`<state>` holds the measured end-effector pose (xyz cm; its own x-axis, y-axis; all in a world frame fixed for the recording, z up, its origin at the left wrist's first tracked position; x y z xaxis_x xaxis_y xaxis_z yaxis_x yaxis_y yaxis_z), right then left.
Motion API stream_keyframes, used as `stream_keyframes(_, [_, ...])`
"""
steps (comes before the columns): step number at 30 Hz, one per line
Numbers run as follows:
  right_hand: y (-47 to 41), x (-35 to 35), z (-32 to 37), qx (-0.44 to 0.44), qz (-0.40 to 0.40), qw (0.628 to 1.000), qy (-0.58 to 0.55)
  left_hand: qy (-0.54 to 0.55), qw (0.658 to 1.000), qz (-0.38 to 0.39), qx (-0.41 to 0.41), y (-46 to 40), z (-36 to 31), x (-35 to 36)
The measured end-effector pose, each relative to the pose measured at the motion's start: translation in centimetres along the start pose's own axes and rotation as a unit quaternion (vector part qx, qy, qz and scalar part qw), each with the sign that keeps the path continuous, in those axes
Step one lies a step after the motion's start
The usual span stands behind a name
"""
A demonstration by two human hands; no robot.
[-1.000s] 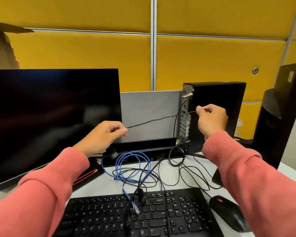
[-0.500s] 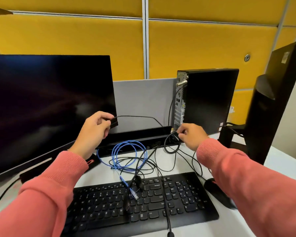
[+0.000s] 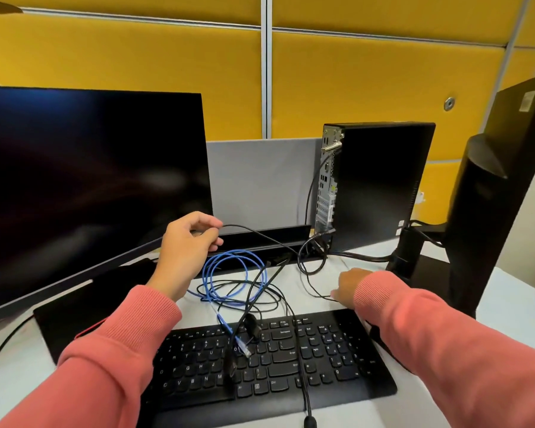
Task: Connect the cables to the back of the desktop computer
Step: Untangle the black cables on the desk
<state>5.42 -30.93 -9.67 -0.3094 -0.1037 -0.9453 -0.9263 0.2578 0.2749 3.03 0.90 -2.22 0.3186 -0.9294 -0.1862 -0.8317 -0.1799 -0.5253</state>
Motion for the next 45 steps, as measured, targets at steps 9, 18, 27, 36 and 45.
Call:
stream_keyframes(9, [-0.5, -2.0, -0.8, 0.023, -0.020, 0.999, 0.039, 0.086, 0.995, 0.004, -0.047, 0.3, -1.3, 2.1])
stream_keyframes(18, [4.2, -9.3, 3.8, -0.195, -0.054, 0.842, -0.500, 0.151, 0.988, 0.017, -0.035, -1.0, -1.5, 5.0])
stream_keyframes(27, [2.9, -10.0, 6.0, -0.298, -0.108, 0.742, -0.591, 0.331, 0.943, -0.021, -0.036, -3.0, -1.7, 8.7])
stream_keyframes(36, [-0.3, -7.0, 6.1, -0.270, -0.111, 0.773, -0.564, 0.355, 0.927, 0.075, -0.100, -2.7, 0.2, 12.6])
stream_keyframes(45, [-1.4, -5.2, 6.8, -0.253, -0.100, 0.788, -0.552, 0.330, 0.932, 0.128, -0.078, -2.2, 1.8, 13.8])
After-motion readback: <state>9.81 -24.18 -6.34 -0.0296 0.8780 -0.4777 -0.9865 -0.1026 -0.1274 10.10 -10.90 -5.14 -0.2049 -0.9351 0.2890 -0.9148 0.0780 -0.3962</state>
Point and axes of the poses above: each hand's wrist, its own y-axis away from the middle knuckle, its own x-axis out of the palm, z = x × y, the point moved 4 cm from there along -y, towards the middle knuckle, and after that the axes turned 10 degrees about x, right-handed, at the moved point
